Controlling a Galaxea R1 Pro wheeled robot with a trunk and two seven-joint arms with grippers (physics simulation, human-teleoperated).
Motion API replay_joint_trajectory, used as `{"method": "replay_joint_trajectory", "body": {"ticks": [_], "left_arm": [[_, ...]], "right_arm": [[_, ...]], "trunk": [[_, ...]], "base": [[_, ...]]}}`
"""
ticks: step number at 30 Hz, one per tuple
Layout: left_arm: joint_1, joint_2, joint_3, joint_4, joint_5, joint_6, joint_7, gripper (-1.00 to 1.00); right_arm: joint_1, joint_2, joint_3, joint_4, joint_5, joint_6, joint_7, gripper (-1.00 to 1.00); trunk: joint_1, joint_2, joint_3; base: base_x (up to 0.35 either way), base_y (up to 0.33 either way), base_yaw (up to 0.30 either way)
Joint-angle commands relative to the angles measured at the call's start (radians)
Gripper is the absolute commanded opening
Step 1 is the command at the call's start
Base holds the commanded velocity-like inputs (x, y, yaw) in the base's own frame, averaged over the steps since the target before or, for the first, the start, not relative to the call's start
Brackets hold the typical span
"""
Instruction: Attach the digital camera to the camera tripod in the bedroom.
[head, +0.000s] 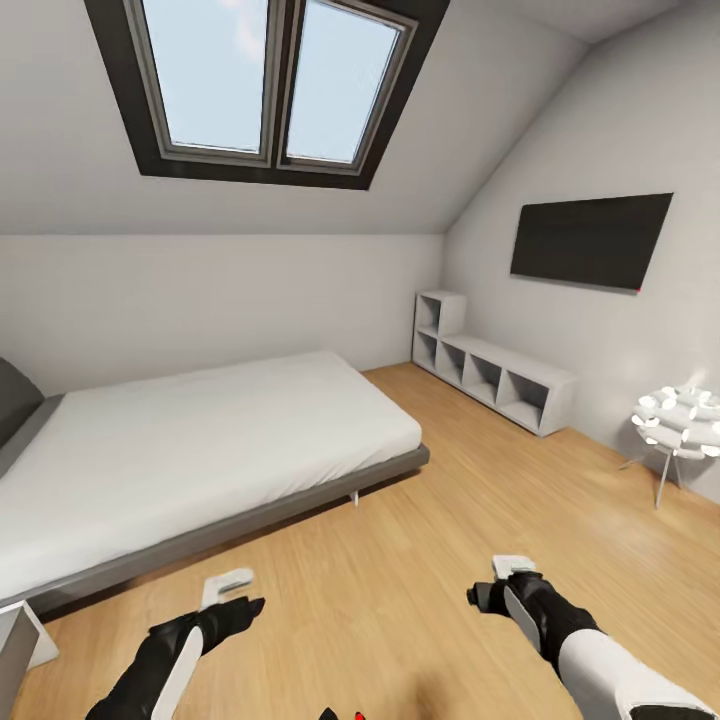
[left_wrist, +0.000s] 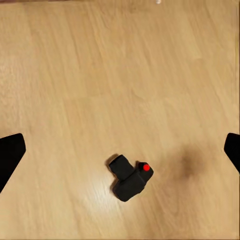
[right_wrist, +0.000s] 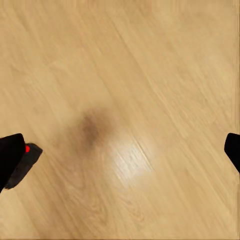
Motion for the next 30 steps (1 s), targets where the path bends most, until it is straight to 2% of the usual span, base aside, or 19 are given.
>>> {"method": "replay_joint_trajectory", "body": {"ticks": [1, 4, 9, 13, 21, 30], "left_arm": [[0.063, -0.005, -0.023, -0.121, 0.012, 0.055, -0.007, 1.00], [0.086, -0.005, -0.032, -0.155, 0.013, 0.071, -0.009, 1.00], [0.102, -0.004, -0.038, -0.164, 0.013, 0.082, -0.005, 1.00], [0.107, -0.003, -0.041, -0.155, 0.011, 0.084, -0.001, 1.00], [0.109, -0.005, -0.042, -0.142, 0.005, 0.086, 0.001, 1.00], [0.110, -0.005, -0.044, -0.120, 0.006, 0.083, 0.000, 1.00]], "right_arm": [[0.008, -0.003, 0.000, -0.217, -0.002, 0.184, 0.000, 1.00], [0.036, -0.004, 0.001, -0.360, -0.002, 0.290, 0.001, 1.00], [0.075, -0.003, 0.003, -0.576, -0.003, 0.423, 0.002, 1.00], [0.092, -0.001, 0.000, -0.698, -0.003, 0.532, 0.002, 1.00], [0.097, -0.002, 0.002, -0.755, -0.003, 0.576, 0.003, 1.00], [0.120, 0.001, 0.007, -0.849, -0.003, 0.591, 0.003, 1.00]], "trunk": [[0.000, -0.001, -0.001], [0.000, -0.001, -0.001], [0.000, -0.001, -0.001], [0.000, -0.001, -0.001], [0.000, -0.001, -0.001], [0.000, -0.001, -0.001]], "base": [[0.000, 0.000, -0.158], [0.000, 0.000, -0.194], [0.000, 0.000, -0.232], [0.000, 0.000, -0.251], [0.000, 0.000, -0.258], [-0.003, 0.005, -0.262]]}}
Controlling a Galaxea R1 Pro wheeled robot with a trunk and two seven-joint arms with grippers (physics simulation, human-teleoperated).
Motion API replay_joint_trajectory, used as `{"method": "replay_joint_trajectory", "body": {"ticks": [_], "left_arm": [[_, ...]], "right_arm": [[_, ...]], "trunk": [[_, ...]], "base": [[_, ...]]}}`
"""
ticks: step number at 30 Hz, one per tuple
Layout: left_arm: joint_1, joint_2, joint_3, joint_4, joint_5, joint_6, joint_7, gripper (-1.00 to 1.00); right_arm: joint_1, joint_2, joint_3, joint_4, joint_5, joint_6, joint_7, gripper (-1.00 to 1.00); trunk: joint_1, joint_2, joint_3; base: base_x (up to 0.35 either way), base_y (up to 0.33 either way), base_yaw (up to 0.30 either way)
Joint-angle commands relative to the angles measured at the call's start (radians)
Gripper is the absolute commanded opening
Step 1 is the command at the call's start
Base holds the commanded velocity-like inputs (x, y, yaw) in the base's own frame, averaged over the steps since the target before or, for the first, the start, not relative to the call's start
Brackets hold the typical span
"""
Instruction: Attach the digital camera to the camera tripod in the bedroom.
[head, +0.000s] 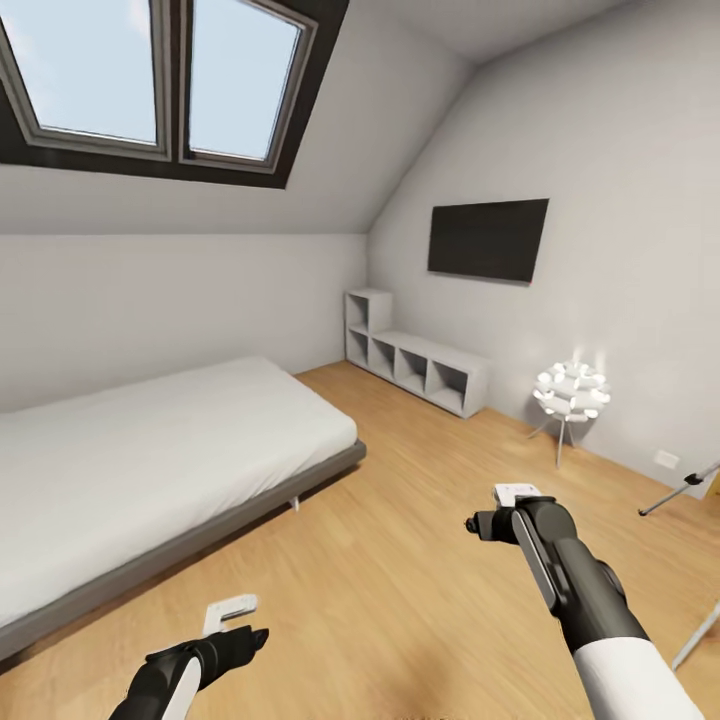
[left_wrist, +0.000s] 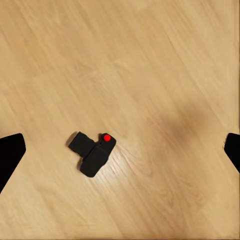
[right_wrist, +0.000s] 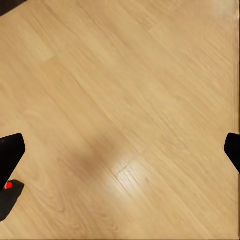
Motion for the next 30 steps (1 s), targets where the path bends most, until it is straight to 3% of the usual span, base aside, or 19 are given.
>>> {"method": "replay_joint_trajectory", "body": {"ticks": [1, 21, 30], "left_arm": [[0.000, 0.000, 0.001, 0.004, 0.004, 0.004, -0.003, 1.00], [0.000, -0.001, 0.001, 0.035, 0.003, 0.000, -0.010, 1.00], [-0.001, -0.004, 0.005, 0.031, 0.006, 0.014, -0.006, 1.00]], "right_arm": [[0.001, 0.000, 0.000, -0.007, -0.002, 0.004, 0.001, 1.00], [0.010, 0.003, 0.002, -0.047, -0.002, 0.006, 0.001, 1.00], [0.013, 0.004, 0.003, -0.049, -0.002, 0.007, 0.001, 1.00]], "trunk": [[0.000, -0.001, -0.001], [0.000, -0.001, -0.001], [0.000, -0.001, -0.001]], "base": [[-0.027, 0.069, -0.262], [-0.040, 0.233, -0.263], [-0.004, 0.102, -0.264]]}}
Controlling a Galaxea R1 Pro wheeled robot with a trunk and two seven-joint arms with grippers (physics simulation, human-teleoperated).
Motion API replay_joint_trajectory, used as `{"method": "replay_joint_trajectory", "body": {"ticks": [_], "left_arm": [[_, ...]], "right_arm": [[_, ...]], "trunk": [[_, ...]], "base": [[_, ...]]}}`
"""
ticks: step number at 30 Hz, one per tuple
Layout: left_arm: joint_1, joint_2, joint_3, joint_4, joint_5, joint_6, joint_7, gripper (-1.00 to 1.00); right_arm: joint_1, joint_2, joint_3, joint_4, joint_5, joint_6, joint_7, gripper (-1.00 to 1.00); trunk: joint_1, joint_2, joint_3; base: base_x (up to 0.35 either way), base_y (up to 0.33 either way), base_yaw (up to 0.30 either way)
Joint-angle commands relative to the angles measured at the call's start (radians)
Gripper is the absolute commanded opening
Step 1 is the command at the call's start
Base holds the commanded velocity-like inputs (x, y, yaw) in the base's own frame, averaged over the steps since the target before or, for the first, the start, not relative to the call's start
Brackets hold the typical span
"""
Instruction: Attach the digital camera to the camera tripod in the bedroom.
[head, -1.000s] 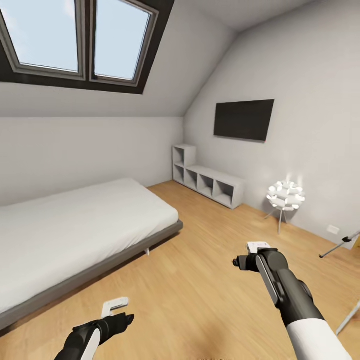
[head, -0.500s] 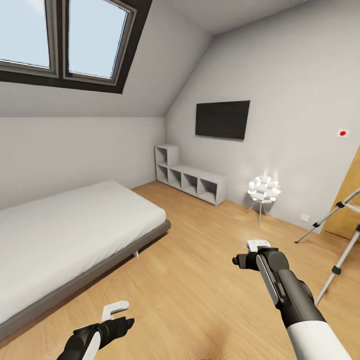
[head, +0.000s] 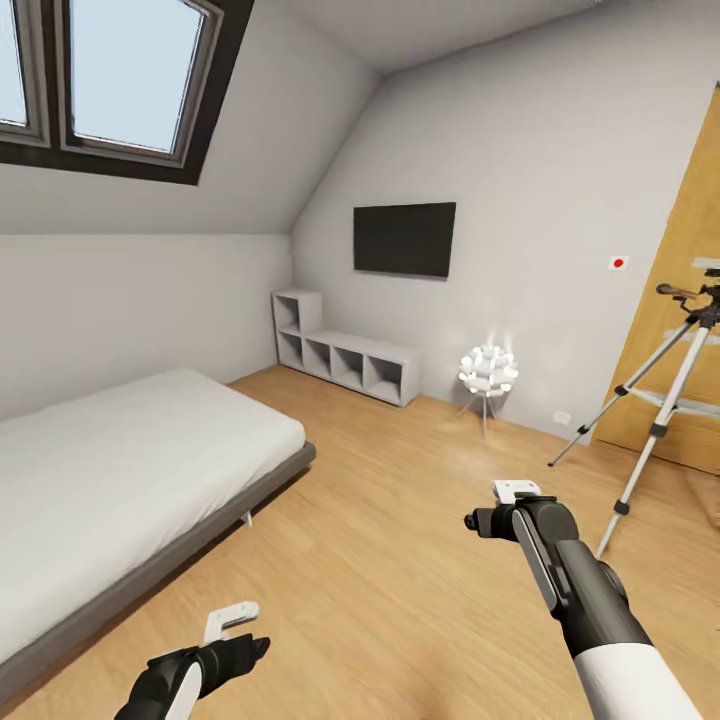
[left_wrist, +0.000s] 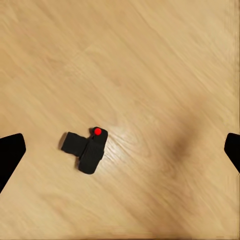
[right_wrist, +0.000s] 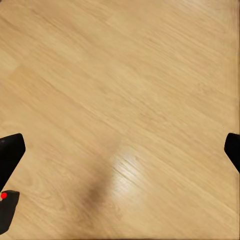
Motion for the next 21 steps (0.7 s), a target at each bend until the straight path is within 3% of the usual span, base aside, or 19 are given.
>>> {"method": "replay_joint_trajectory", "body": {"ticks": [1, 7, 21], "left_arm": [[0.000, -0.001, 0.003, -0.003, 0.004, 0.015, -0.001, 1.00], [-0.014, 0.002, 0.001, -0.015, 0.006, 0.133, -0.007, 1.00], [-0.059, 0.010, -0.045, -0.004, 0.002, 0.167, -0.002, 1.00]], "right_arm": [[-0.001, 0.000, 0.000, -0.001, -0.002, 0.004, 0.001, 1.00], [0.000, 0.000, 0.002, -0.007, -0.002, 0.008, 0.001, 1.00], [0.008, 0.000, 0.003, -0.041, -0.002, 0.010, 0.002, 1.00]], "trunk": [[0.000, -0.001, -0.001], [0.015, -0.029, -0.014], [0.069, -0.127, -0.058]], "base": [[-0.002, 0.037, -0.264], [-0.001, 0.017, -0.257], [0.000, 0.002, -0.069]]}}
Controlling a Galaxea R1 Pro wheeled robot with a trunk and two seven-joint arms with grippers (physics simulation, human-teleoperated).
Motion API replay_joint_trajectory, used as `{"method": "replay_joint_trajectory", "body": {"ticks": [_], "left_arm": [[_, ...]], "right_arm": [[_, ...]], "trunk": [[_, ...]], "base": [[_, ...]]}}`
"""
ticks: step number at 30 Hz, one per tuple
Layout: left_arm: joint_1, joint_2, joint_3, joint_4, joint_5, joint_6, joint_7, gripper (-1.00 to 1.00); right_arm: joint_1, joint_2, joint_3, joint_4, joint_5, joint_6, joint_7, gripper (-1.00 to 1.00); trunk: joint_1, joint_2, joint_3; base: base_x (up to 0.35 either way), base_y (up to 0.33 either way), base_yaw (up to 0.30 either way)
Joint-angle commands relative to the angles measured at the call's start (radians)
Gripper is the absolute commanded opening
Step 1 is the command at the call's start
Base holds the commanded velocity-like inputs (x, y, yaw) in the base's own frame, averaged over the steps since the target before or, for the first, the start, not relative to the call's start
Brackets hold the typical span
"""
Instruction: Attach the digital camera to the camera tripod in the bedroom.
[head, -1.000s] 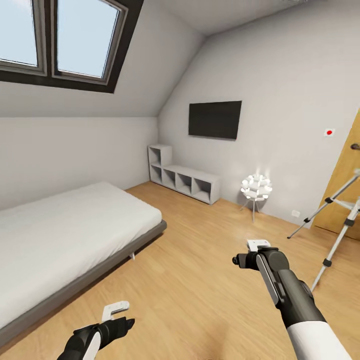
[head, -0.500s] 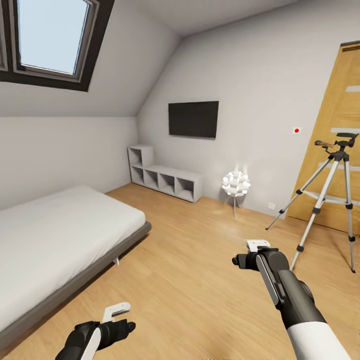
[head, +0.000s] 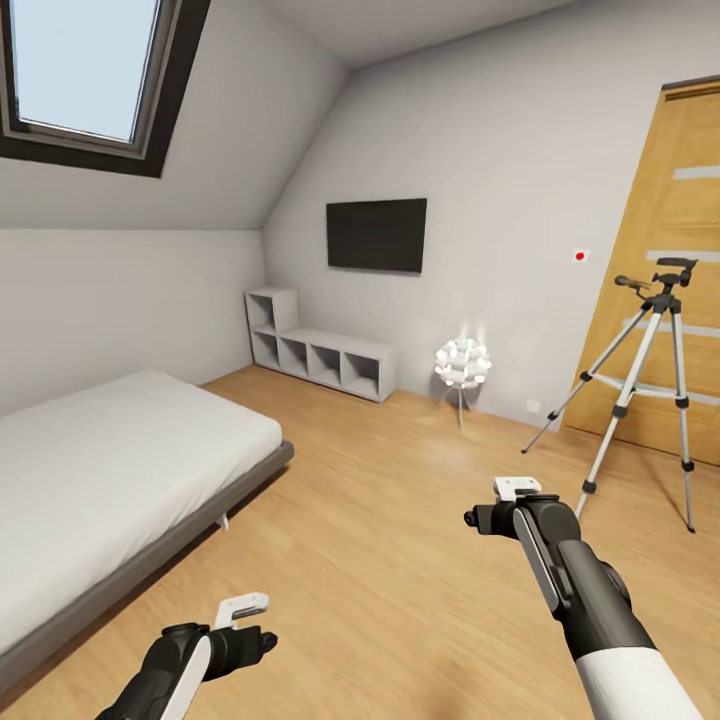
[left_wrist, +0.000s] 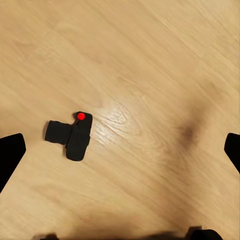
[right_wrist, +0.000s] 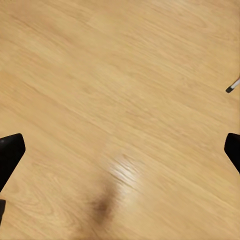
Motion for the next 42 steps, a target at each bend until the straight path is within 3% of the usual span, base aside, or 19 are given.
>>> {"method": "replay_joint_trajectory", "body": {"ticks": [1, 6, 16, 28, 42], "left_arm": [[-0.002, 0.000, 0.000, 0.000, 0.002, 0.005, -0.001, 1.00], [-0.005, -0.002, 0.006, 0.001, 0.004, 0.008, 0.003, 1.00], [-0.007, -0.002, 0.061, 0.016, 0.008, 0.009, 0.000, 1.00], [-0.021, -0.001, 0.060, 0.081, -0.001, 0.005, -0.005, 1.00], [-0.032, 0.001, 0.067, 0.109, 0.005, -0.037, 0.004, 1.00]], "right_arm": [[0.000, 0.000, 0.001, -0.001, -0.002, 0.004, 0.001, 1.00], [0.001, 0.000, 0.001, -0.004, -0.002, 0.004, 0.001, 1.00], [0.010, 0.000, 0.001, -0.013, -0.002, 0.001, 0.001, 1.00], [0.105, -0.004, -0.001, -0.247, -0.002, 0.005, 0.002, 1.00], [0.121, 0.001, 0.004, -0.289, 0.001, 0.037, 0.002, 1.00]], "trunk": [[0.004, -0.008, -0.004], [0.023, -0.043, -0.020], [0.061, -0.113, -0.051], [0.107, -0.197, -0.089], [0.161, -0.295, -0.133]], "base": [[0.000, 0.000, -0.009], [0.000, 0.000, -0.004], [0.000, 0.000, 0.000], [0.000, 0.000, -0.021], [0.000, 0.000, -0.183]]}}
